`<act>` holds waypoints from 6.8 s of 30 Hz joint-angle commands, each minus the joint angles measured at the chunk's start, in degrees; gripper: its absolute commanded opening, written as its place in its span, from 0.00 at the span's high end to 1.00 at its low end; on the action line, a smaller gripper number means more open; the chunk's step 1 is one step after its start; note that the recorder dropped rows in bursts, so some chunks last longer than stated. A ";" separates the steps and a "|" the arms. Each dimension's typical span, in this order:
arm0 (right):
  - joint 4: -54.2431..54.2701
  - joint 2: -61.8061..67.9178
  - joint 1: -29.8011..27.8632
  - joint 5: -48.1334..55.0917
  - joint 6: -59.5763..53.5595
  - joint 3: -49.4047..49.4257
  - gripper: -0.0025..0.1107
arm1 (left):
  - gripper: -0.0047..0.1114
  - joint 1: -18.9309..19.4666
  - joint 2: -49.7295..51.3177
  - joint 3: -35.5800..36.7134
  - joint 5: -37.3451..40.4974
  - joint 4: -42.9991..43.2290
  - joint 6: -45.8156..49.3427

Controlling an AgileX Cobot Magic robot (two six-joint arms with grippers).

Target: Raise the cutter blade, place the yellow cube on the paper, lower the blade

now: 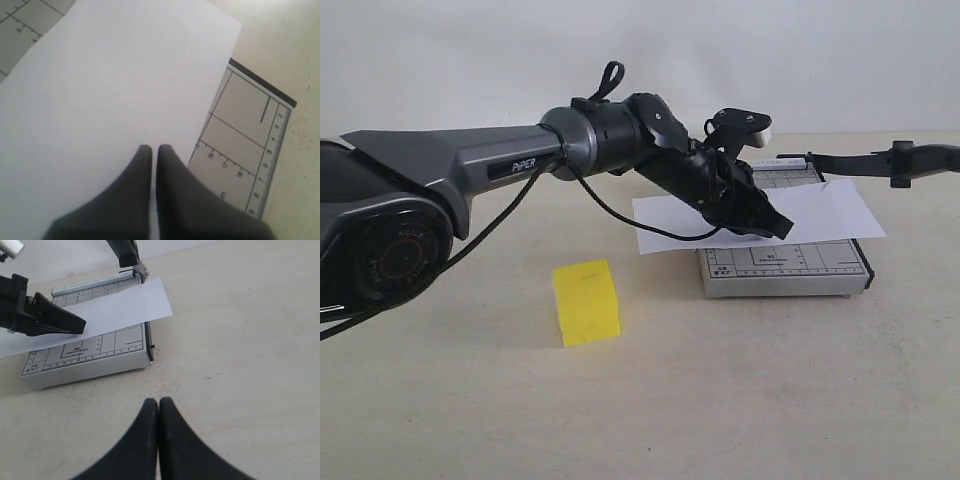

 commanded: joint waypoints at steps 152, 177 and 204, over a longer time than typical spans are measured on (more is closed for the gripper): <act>2.56 -0.14 -0.07 1.41 0.70 0.25 0.98 | 0.92 -3.17 -32.35 65.72 -56.79 -33.06 0.64; 2.56 -0.14 -0.07 0.61 -0.62 0.25 0.98 | 0.92 3.73 -39.47 45.42 -27.01 -28.67 24.94; 2.56 -0.14 -0.07 0.61 -0.86 0.25 0.98 | 0.92 3.70 -3.92 -7.92 4.36 2.65 8.20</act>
